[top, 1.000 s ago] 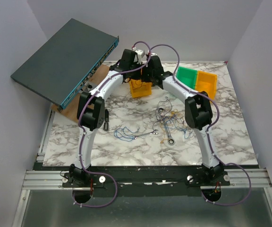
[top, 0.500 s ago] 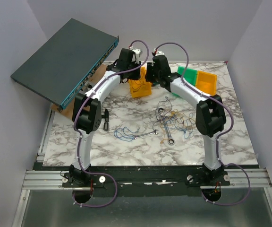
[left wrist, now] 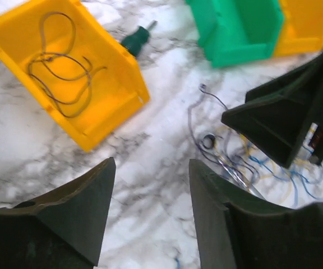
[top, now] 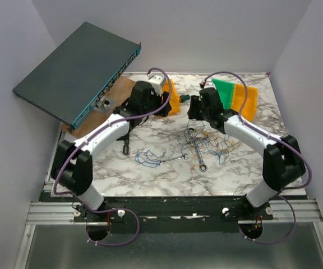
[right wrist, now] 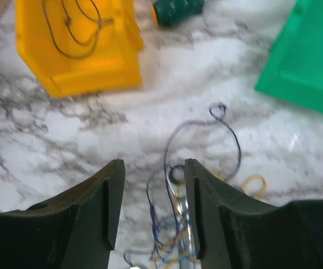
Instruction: Untangle the cables
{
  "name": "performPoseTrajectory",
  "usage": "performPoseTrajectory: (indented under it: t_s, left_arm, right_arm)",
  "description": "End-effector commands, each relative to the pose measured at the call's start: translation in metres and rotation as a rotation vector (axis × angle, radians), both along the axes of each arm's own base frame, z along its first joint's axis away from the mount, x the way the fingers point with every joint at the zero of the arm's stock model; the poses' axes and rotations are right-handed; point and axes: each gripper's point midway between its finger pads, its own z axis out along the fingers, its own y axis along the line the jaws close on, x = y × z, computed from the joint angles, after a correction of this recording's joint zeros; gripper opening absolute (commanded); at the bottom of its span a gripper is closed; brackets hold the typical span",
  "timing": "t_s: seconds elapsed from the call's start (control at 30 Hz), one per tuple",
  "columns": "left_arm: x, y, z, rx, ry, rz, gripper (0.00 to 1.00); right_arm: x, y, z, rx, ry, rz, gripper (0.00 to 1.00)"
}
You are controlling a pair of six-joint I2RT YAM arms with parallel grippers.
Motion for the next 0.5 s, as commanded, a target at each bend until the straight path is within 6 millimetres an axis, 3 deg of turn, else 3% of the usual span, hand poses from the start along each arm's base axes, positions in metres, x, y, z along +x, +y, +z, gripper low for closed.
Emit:
performPoseTrajectory:
  t_s: [0.0, 0.07, 0.13, 0.17, 0.33, 0.47]
  left_arm:
    - [-0.051, -0.022, 0.024, -0.158, -0.147, -0.044, 0.62]
    - [-0.074, -0.020, 0.012, -0.187, -0.147, -0.053, 0.75]
    - [-0.092, -0.016, 0.003, -0.218, -0.128, -0.060, 0.95]
    - [-0.099, -0.011, 0.002, -0.235, -0.123, -0.052, 0.98]
    - [-0.128, 0.033, -0.026, -0.253, -0.074, 0.105, 0.98]
    - [-0.149, 0.078, -0.050, -0.218, 0.085, 0.328, 0.99]
  right_arm:
    - [-0.041, -0.026, -0.005, 0.009, 0.023, -0.034, 0.59]
    - [-0.062, -0.038, -0.009, -0.004, 0.041, -0.043, 0.70]
    - [-0.083, -0.047, -0.011, 0.002, 0.057, -0.037, 0.76]
    - [-0.093, -0.047, -0.012, 0.015, 0.065, -0.013, 0.77]
    - [-0.136, -0.034, -0.013, 0.095, 0.110, 0.141, 0.79]
    - [-0.148, -0.032, -0.011, 0.120, 0.098, 0.175, 0.78]
